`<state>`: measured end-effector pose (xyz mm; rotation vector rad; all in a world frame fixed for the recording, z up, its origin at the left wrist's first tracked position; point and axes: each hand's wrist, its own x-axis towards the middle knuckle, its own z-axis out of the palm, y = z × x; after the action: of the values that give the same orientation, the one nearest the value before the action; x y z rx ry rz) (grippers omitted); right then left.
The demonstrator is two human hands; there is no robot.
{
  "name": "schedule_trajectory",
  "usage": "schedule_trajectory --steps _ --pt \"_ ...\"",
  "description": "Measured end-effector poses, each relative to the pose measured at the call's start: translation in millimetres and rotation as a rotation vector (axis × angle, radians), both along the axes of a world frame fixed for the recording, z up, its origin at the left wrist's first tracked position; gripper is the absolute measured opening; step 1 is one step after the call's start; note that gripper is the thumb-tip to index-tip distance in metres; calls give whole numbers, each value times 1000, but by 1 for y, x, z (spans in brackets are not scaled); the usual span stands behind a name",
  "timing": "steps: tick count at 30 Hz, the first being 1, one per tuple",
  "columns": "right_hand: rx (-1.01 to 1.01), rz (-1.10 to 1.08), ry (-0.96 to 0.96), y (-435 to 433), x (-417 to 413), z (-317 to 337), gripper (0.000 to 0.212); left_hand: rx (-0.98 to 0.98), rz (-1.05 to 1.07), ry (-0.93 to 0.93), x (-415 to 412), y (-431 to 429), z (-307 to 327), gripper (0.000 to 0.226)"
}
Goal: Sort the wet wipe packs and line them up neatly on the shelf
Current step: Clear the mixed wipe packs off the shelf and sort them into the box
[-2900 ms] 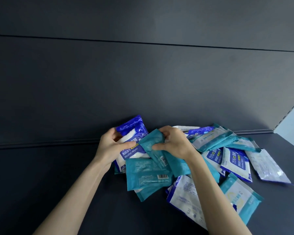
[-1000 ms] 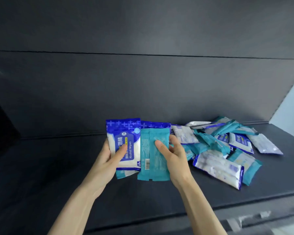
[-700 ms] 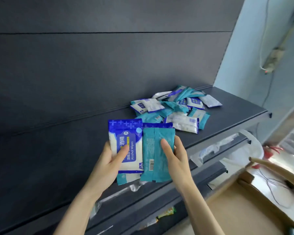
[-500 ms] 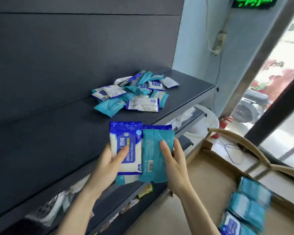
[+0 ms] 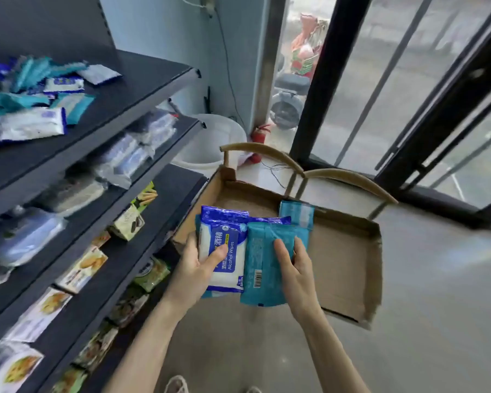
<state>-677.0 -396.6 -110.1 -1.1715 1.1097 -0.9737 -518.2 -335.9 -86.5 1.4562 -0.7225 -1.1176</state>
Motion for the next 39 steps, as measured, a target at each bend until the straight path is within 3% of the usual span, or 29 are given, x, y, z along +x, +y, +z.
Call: schedule_trajectory --steps 8,16,21,27,39 --pt "139 -172 10 -41 -97 -36 18 113 -191 -6 -89 -71 -35 30" --pt "313 -250 22 -110 -121 -72 44 239 -266 7 -104 -162 -99 24" --pt "433 -303 33 -164 -116 -105 38 360 -316 44 -97 -221 -139 29" --pt "568 -355 82 -211 -109 -173 35 525 -320 55 -89 -272 -208 13" --pt "740 -307 249 -241 -105 -353 30 784 -230 14 -94 -295 -375 29"
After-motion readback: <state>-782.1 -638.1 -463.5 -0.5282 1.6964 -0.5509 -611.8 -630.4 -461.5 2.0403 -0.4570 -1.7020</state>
